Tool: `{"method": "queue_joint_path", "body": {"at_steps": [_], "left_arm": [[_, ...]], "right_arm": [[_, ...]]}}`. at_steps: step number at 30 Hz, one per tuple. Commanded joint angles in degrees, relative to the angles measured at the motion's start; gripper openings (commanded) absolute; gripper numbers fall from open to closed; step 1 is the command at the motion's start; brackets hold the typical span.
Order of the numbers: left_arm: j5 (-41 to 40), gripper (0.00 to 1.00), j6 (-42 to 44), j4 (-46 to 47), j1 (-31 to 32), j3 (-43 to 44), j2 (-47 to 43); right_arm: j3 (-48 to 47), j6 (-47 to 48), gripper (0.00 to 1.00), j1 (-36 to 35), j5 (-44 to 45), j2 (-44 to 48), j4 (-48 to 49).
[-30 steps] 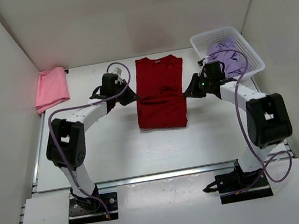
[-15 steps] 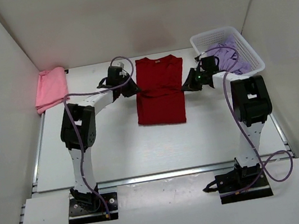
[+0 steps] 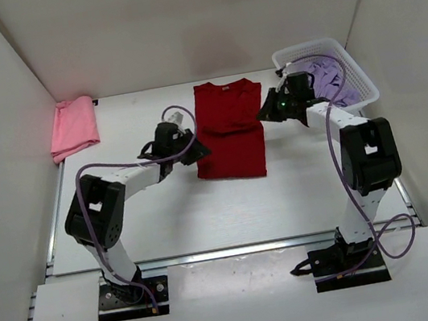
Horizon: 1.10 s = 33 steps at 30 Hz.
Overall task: Fold and stack the t-shirts
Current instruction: Fold the folded rectangular tshirt in 1/3 of the way
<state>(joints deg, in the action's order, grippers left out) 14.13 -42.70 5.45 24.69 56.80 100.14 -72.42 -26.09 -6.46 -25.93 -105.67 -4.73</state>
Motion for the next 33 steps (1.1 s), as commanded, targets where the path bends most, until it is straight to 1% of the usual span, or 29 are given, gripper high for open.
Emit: {"method": "queue_joint_path", "body": {"at_steps": [1, 2, 4, 5, 7, 9, 10, 11, 12, 14, 15, 17, 21, 25, 28, 31, 33], "left_arm": [[2.21, 0.30, -0.11, 4.31, 4.13, 3.40, 1.72], [2.13, 0.29, 0.24, 3.87, 4.49, 5.15, 3.47], [0.90, 0.27, 0.60, 3.25, 3.97, 6.48, 5.94], [1.59, 0.27, -0.10, 3.77, 4.05, 5.88, 6.99], [2.56, 0.26, -1.41, 5.96, 2.65, 2.98, 7.97], [3.27, 0.24, -3.43, 8.51, 1.68, -0.87, 7.09], [2.84, 0.25, -3.88, 9.74, 1.51, -2.03, 5.35], [2.40, 0.26, -4.41, 11.75, 1.50, -3.95, 5.42], [2.22, 0.26, -4.41, 11.86, 1.33, -5.19, 4.64], [1.61, 0.27, -3.36, 10.90, 2.21, -5.73, 4.71], [1.60, 0.25, -3.10, 10.37, 2.56, -6.17, 4.72], [2.74, 0.25, -3.79, 11.59, 2.30, -8.70, 5.15], [3.62, 0.24, -5.03, 13.97, 2.38, -12.93, 4.72], [4.24, 0.24, -5.73, 14.33, 3.61, -15.39, 1.39], [5.11, 0.26, -6.34, 14.15, 3.62, -16.36, -2.83], [6.08, 0.30, -7.49, 13.88, 1.69, -16.28, -7.75], [5.30, 0.33, -7.40, 12.66, 1.42, -17.24, -12.49]], "right_arm": [[-1.31, 1.48, 0.00, -3.91, -2.27, 0.38, 2.53], [-2.62, 1.65, 0.00, -4.87, -4.80, -1.54, 2.27], [-4.55, 1.30, 0.00, -6.81, -6.58, -4.09, 0.70], [-5.09, 1.65, 0.00, -8.20, -6.93, -5.33, 0.52], [-6.06, 2.44, 0.00, -10.14, -7.90, -7.09, 0.34], [-7.99, 2.09, 0.01, -10.94, -9.13, -10.59, -0.19], [-8.00, 1.31, 0.00, -11.38, -9.74, -10.96, 0.33], [-8.52, 1.21, 0.00, -11.64, -10.10, -12.53, 0.77], [-10.09, 0.87, 0.00, -11.82, -10.10, -14.20, 0.86], [-13.17, 0.95, 0.00, -11.38, -8.79, -16.58, 0.51], [-15.36, 0.95, 0.00, -11.21, -8.87, -18.33, 0.17], [-18.79, -0.10, 0.01, -10.07, -9.13, -20.62, 0.25], [-22.05, -2.30, 0.00, -8.57, -9.05, -24.93, 2.01], [-25.74, -2.04, 0.00, -8.04, -9.22, -28.09, 0.87], [-25.23, -1.78, 0.00, -7.69, -9.58, -25.92, 0.95], [-22.95, -0.28, 0.00, -7.70, -8.87, -19.69, -0.36], [-18.04, -0.10, 0.00, -7.52, -8.17, -14.32, 0.16]]}}
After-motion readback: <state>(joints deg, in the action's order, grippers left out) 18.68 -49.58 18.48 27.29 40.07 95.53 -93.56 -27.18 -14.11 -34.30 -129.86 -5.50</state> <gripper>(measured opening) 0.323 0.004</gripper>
